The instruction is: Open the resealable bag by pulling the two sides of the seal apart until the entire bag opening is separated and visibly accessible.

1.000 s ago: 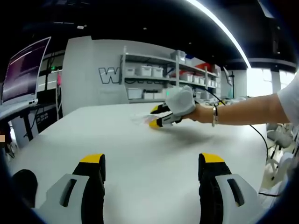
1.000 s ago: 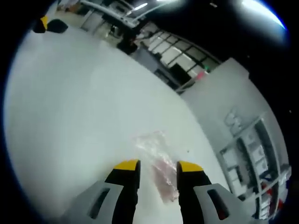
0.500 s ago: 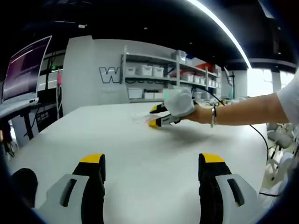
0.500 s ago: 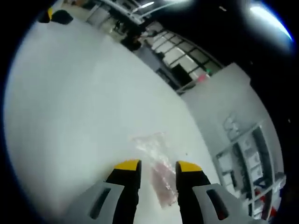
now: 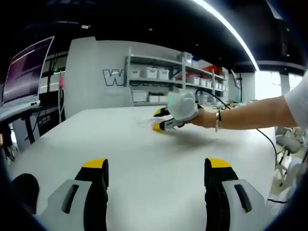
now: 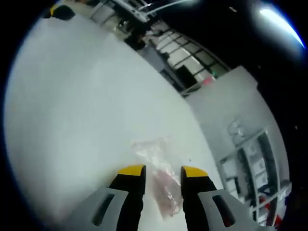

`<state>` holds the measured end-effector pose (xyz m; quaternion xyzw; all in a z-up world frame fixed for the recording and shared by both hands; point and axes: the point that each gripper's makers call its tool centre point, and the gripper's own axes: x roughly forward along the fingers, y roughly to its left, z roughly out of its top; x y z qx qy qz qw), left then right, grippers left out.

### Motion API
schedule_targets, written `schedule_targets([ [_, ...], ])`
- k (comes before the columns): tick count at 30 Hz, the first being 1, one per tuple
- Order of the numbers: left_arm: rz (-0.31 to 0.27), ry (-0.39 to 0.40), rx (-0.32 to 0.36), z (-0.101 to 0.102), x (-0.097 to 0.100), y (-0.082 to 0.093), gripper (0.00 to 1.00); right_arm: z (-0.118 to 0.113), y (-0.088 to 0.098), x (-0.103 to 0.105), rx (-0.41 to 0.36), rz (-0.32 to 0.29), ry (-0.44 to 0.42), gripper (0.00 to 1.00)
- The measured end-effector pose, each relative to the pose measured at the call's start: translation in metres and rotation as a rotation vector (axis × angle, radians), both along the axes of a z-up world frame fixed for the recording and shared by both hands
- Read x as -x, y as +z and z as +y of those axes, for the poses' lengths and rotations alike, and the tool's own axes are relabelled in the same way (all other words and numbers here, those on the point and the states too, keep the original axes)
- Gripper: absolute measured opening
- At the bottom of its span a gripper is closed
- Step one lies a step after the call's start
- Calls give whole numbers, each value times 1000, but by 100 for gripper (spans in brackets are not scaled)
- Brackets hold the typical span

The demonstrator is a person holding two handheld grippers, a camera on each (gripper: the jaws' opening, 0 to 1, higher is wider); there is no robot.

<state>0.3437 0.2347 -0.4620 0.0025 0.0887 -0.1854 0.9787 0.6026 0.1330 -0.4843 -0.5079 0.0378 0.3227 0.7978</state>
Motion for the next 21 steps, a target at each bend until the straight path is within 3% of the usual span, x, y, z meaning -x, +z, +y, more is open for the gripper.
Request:
schedule_targets([
  [11, 0, 3, -1, 1, 1, 1, 80, -1, -2, 1, -37, 32, 0, 22],
  [21, 0, 8, -3, 4, 1, 1, 80, 4, -10, 2, -76, 90, 11, 7],
])
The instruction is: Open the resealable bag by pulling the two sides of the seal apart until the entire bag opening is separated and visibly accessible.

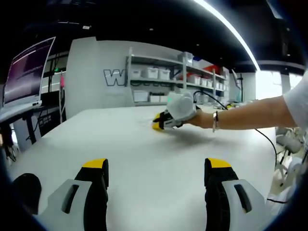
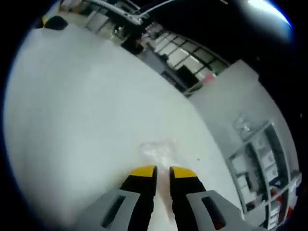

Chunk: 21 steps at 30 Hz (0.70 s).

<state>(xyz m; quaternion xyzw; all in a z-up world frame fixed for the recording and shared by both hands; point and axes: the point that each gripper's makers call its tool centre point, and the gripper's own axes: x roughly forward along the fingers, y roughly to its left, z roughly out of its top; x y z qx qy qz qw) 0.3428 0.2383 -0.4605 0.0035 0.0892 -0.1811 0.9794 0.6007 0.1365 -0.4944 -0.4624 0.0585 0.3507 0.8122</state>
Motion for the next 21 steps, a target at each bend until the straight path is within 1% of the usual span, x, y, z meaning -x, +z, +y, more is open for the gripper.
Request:
schedule_targets([
  [2, 0, 1, 0, 0, 0, 0, 80, 1, -1, -4, -7, 10, -2, 6],
  [5, 0, 1, -1, 1, 0, 0, 80, 2, -2, -4, -14, 24, 1, 2],
  [6, 0, 1, 0, 1, 0, 0, 80, 2, -3, -5, -24, 38, -1, 0],
  [13, 0, 1, -1, 0, 0, -1, 80, -3, -3, -6, -73, 68, -21, 0],
  [15, 0, 2, -1, 0, 0, -1, 80, -6, 1, -7, -130, 82, -44, 0],
  [18, -1, 1, -2, 0, 0, 0, 80, -11, 11, -11, -237, 106, -82, 0],
  [20, 0, -1, -4, -1, 0, 0, 80, -18, 24, -16, -334, 122, -120, 0],
  [21, 0, -2, -5, -1, 0, 0, 80, -22, 30, -19, -365, 122, -133, 0],
])
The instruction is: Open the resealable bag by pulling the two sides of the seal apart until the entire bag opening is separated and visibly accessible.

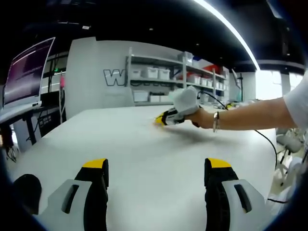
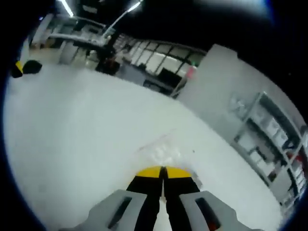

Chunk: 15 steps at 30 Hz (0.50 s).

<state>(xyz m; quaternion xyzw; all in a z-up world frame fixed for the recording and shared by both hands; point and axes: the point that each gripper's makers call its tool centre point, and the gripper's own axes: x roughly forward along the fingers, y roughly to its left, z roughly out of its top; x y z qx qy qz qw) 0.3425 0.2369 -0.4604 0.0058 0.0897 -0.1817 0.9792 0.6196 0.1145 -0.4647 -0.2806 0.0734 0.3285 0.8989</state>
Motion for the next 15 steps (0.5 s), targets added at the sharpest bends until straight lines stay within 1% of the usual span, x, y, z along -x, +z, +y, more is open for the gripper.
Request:
schedule_targets([
  [1, 0, 0, -2, 0, 0, 0, 80, -2, 4, -1, -17, -1, -7, 0],
  [2, 0, -1, -4, -1, 0, 1, 80, -9, 9, -2, -56, 5, -26, 0],
  [4, -3, -1, -5, -1, 0, 2, 80, -17, 18, -4, -99, 6, -41, 0],
  [8, -8, -5, -6, -4, 0, 4, 80, -34, 33, -6, -143, -8, -64, 0],
  [11, -8, -11, -8, -7, 0, 5, 80, -43, 42, -7, -152, -25, -80, 0],
  [13, -7, -14, -9, -8, 0, 6, 80, -48, 49, -9, -205, -18, -101, 0],
  [15, -10, -15, -11, -8, 0, 7, 80, -54, 55, -7, -239, -20, -114, 0],
])
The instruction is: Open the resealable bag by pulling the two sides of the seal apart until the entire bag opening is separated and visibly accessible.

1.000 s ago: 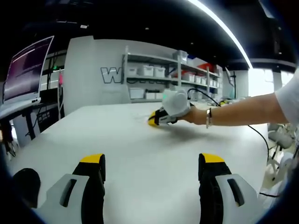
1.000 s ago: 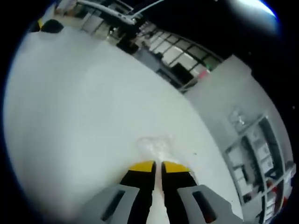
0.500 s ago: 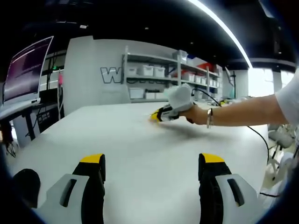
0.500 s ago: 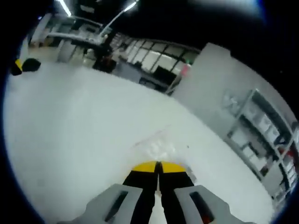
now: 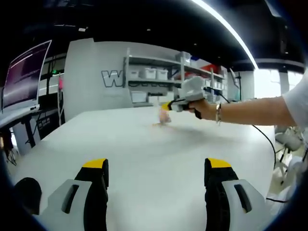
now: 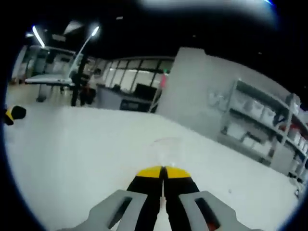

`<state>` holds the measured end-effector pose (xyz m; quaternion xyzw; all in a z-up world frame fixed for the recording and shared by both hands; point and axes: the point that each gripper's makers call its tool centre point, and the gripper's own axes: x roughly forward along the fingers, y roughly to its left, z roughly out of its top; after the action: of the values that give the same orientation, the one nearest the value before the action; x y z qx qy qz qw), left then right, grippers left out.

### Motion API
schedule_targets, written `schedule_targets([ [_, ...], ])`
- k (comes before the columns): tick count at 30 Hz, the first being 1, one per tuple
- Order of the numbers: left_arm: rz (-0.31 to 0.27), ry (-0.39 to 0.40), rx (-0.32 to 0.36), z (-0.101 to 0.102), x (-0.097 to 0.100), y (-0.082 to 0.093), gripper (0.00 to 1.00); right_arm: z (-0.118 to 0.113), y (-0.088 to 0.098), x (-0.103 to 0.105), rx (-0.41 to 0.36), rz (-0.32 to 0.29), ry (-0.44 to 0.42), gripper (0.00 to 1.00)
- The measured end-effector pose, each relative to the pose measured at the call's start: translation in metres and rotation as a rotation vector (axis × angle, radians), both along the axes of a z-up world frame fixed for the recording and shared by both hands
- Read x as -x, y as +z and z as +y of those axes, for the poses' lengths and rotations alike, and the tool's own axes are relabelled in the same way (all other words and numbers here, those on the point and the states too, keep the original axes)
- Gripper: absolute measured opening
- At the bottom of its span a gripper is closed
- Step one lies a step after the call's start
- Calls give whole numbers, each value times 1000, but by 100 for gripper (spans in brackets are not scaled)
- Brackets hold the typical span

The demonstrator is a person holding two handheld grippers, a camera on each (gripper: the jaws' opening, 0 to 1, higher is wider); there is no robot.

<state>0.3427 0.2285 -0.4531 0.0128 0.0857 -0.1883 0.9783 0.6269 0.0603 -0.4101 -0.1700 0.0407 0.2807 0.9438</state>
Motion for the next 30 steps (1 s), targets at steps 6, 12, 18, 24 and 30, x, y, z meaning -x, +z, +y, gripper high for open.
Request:
schedule_targets([
  [6, -6, 6, -2, 2, 0, 3, 80, -8, 13, -2, -19, -13, -14, 0],
  [12, 5, 2, -5, -1, 1, -2, 80, -8, 15, 8, -30, -22, -12, 0],
  [18, 4, 4, -9, 0, 2, -1, 80, -7, 21, 3, -41, -33, -14, 0],
  [24, 4, 9, -11, 1, 2, -1, 80, -7, 23, 7, -51, -39, -19, 0],
  [30, 8, 10, -14, 1, 2, -3, 81, -9, 26, 12, -56, -43, -21, 0],
])
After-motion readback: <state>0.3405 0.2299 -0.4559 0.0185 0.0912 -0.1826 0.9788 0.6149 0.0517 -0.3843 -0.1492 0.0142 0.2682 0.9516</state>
